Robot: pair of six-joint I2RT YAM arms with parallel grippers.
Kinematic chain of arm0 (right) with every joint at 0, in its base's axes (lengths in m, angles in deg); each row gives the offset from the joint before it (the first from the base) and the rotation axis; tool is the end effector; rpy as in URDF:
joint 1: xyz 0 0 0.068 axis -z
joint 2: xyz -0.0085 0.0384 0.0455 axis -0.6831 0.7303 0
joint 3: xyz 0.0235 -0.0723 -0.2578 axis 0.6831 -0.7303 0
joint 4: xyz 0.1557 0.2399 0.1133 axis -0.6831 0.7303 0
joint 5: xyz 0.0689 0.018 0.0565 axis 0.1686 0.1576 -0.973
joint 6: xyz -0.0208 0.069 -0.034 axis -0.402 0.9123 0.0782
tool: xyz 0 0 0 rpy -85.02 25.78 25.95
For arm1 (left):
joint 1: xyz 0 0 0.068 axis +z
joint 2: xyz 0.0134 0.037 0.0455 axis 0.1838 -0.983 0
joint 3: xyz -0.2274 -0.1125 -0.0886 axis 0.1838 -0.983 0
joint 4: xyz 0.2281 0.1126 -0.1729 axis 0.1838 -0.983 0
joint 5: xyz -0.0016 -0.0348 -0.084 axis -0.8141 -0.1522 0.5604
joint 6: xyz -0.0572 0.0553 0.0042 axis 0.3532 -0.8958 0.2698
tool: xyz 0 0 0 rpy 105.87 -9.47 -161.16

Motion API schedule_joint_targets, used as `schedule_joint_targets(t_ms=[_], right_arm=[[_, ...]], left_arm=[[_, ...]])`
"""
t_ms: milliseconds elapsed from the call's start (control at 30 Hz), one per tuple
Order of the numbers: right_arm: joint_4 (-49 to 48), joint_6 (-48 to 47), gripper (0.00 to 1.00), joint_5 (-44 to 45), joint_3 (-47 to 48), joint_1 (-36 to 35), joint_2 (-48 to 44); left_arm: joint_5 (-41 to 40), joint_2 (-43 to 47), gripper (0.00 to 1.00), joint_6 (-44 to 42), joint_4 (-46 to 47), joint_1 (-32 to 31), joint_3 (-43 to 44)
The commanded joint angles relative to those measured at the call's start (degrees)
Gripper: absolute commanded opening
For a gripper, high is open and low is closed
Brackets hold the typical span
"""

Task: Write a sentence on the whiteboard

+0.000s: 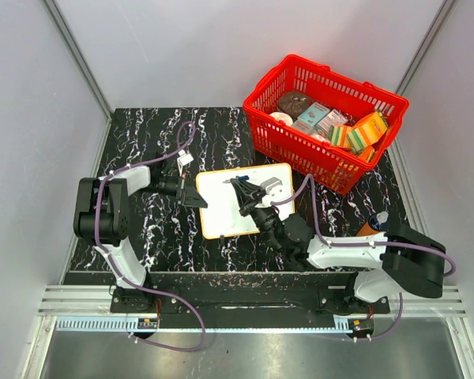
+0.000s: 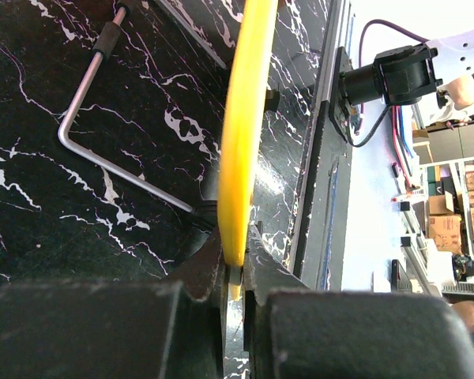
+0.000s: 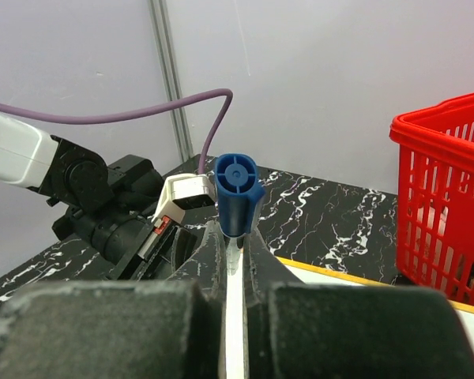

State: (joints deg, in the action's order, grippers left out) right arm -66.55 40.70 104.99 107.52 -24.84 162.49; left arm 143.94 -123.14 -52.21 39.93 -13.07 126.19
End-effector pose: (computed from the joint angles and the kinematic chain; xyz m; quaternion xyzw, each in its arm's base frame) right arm 0.1654 0.3036 0.2618 -0.1309 0.5566 0.2430 0.7836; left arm 0.3444 -0.0806 0.1138 0.2449 0.7648 -0.5668 0.1841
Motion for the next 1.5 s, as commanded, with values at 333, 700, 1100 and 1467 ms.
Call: schedule_joint_targets(t_ms=[333,700,1100,1467], right_arm=[[-13.1,-5.2,0.00,-1.0,1.7,-0.4,7.6],[-14.4,-5.1,0.00,-1.4,0.9,-0.4,7.3],[-13.2,-5.2,0.00,-2.4,-0.2,-0.5,4.9],[-7.8,-4.5,0.00,-4.1,0.1,-0.4,0.9]], left_arm=[[-8.4,-0.1,0.00,-1.7,1.6,-0.5,0.4],[-8.5,0.1,0.00,-2.0,1.3,-0.5,0.3],[-8.6,-0.2,0.00,-2.6,0.6,-0.5,0.5],[-8.8,-0.2,0.00,-2.5,0.6,-0.5,0.5]])
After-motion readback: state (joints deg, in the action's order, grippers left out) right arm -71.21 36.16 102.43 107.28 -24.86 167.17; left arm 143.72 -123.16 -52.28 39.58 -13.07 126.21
